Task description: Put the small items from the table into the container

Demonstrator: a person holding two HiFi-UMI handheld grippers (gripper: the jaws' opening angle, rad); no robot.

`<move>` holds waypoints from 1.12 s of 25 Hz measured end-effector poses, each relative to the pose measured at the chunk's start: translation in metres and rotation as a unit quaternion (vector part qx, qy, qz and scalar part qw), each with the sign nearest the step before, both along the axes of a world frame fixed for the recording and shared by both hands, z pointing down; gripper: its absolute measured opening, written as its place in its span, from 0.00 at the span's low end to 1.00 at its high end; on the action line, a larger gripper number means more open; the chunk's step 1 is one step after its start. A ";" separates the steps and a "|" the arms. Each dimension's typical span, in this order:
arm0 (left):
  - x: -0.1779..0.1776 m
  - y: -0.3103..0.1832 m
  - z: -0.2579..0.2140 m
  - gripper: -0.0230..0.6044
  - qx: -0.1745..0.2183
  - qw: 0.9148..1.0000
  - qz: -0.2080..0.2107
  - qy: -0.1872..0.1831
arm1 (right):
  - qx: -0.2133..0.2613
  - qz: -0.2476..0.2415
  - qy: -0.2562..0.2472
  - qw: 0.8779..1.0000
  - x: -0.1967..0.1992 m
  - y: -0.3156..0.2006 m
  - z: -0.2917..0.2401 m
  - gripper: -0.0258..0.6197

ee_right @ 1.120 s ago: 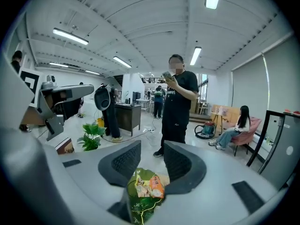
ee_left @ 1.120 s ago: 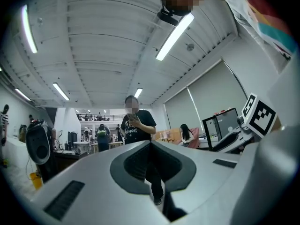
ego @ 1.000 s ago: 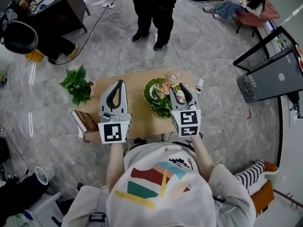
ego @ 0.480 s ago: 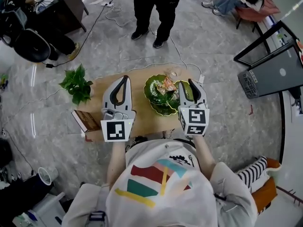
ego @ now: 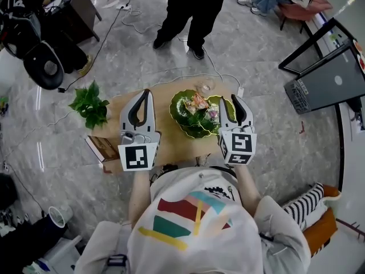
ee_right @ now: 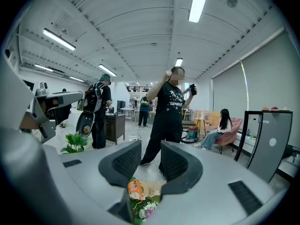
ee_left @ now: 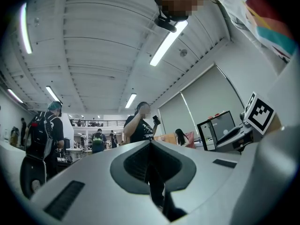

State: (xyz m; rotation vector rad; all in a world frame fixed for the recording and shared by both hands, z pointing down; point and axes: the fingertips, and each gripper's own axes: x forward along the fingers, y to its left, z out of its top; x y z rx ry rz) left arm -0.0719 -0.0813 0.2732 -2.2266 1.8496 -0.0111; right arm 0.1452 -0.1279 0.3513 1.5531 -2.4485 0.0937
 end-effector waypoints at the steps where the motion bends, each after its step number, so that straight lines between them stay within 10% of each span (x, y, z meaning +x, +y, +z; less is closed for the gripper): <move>1: -0.001 0.001 0.001 0.05 0.000 1.000 0.000 0.000 | 0.001 0.001 0.001 1.000 0.001 0.001 0.000 0.25; 5: -0.004 0.005 0.003 0.05 0.001 1.000 -0.001 -0.001 | 0.014 0.015 0.020 1.000 0.005 0.004 -0.002 0.09; 28: -0.007 0.004 0.005 0.05 -0.002 1.000 0.003 -0.009 | 0.001 0.017 0.028 0.999 0.003 0.013 0.010 0.09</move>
